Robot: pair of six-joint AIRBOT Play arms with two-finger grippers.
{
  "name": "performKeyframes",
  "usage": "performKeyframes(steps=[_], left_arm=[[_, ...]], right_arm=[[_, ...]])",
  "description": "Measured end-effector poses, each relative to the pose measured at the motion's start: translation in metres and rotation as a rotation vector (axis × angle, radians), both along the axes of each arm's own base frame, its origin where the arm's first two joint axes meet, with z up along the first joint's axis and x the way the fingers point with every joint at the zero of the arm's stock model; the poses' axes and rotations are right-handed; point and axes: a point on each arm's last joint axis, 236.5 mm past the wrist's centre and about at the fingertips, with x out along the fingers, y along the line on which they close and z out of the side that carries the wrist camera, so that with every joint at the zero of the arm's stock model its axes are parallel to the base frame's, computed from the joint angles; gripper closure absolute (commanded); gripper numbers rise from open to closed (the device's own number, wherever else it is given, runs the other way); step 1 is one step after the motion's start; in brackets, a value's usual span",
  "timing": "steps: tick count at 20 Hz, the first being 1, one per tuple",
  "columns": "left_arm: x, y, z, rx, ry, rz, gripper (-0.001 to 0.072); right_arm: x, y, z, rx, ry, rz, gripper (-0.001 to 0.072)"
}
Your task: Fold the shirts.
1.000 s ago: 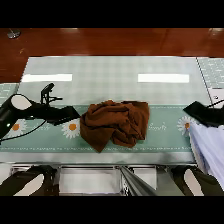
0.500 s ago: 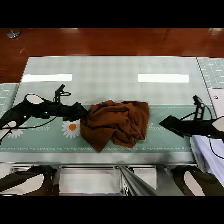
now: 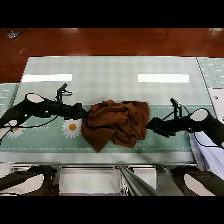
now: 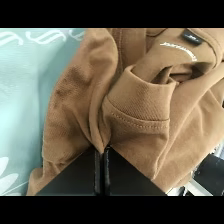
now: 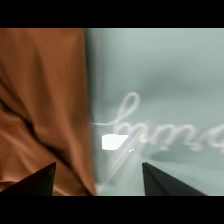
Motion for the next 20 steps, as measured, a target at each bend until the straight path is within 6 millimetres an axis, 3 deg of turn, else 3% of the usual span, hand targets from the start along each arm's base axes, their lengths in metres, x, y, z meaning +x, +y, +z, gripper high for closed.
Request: performKeyframes(steps=[3,4,5,6,9,11,14,16,18,20], left_arm=[[0.0,-0.002,0.003,-0.015,0.002,0.003,0.0682],[0.001,-0.004,0.005,-0.026,0.001,0.009,0.0682],[0.003,-0.006,0.008,-0.039,-0.006,0.012,0.0681],[0.005,-0.008,0.011,-0.056,-0.013,0.018,0.0682],[0.014,-0.012,0.031,-0.095,-0.066,0.019,0.0682],[0.026,-0.014,0.062,-0.132,-0.145,0.007,0.0683],[0.061,-0.012,0.154,-0.207,-0.377,0.03,0.0683],[0.081,-0.007,0.233,-0.233,-0.584,0.049,0.0683],[0.09,0.002,0.317,-0.233,-0.802,0.078,0.0683],[0.087,0.015,0.395,-0.186,-1.002,0.118,0.0683]], right_arm=[[0.012,0.02,-0.001,0.072,0.012,0.0,0.0097],[0.016,0.027,-0.001,0.082,0.01,0.011,0.0234],[0.021,0.031,-0.003,0.077,0.001,0.03,0.0551],[0.026,0.037,-0.004,0.069,-0.012,0.056,0.069],[0.049,0.059,0.019,0.098,-0.078,0.129,0.0691],[0.077,0.059,0.049,0.07,-0.177,0.17,0.0691],[0.143,0.03,0.135,-0.057,-0.413,0.155,0.0691],[0.183,0.007,0.223,-0.14,-0.624,0.115,0.0691],[0.2,-0.011,0.323,-0.21,-0.838,0.081,0.0691],[0.19,-0.024,0.419,-0.262,-1.039,0.053,0.0691]])
